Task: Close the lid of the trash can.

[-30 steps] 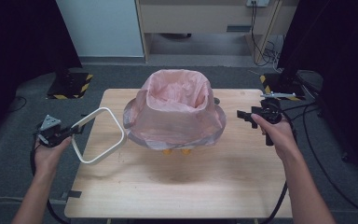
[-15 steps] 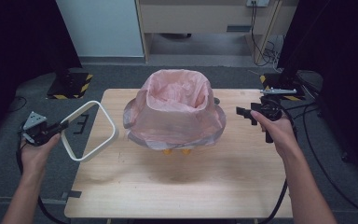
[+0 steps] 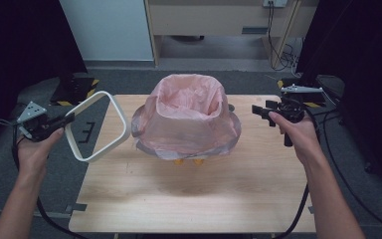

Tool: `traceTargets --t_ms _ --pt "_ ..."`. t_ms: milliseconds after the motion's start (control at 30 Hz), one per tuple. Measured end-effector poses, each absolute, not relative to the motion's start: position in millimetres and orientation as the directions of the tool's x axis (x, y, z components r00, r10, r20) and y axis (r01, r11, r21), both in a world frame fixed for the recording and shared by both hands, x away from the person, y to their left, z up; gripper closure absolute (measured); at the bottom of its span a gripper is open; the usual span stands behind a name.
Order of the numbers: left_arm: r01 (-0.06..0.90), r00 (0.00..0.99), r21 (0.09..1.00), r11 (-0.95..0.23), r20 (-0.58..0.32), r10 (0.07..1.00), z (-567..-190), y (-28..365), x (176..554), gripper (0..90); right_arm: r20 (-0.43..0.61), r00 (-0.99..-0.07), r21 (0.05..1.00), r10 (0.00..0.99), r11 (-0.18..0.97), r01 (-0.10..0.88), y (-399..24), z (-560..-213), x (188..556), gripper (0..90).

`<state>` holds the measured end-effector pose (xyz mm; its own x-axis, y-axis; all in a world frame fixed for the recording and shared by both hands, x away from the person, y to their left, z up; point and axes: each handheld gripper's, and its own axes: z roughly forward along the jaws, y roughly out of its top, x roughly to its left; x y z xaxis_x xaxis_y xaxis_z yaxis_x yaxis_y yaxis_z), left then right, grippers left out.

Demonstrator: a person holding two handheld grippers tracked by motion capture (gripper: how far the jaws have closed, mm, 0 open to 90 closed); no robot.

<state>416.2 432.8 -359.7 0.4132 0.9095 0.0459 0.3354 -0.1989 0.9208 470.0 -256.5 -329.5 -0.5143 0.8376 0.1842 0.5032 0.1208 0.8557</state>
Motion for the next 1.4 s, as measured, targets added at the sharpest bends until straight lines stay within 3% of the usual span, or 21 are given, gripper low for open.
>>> traceTargets --t_ms 867,1400 --pt "0.222 0.548 0.914 -0.340 0.171 0.819 -259 349 429 80.5 0.053 -0.663 0.909 0.747 0.238 0.341 -176 -247 472 48.5" --pt "0.155 0.628 0.886 -0.437 0.253 0.736 -208 278 475 80.5 -0.045 -0.690 0.928 0.722 0.286 0.239 -145 -207 478 61.3"
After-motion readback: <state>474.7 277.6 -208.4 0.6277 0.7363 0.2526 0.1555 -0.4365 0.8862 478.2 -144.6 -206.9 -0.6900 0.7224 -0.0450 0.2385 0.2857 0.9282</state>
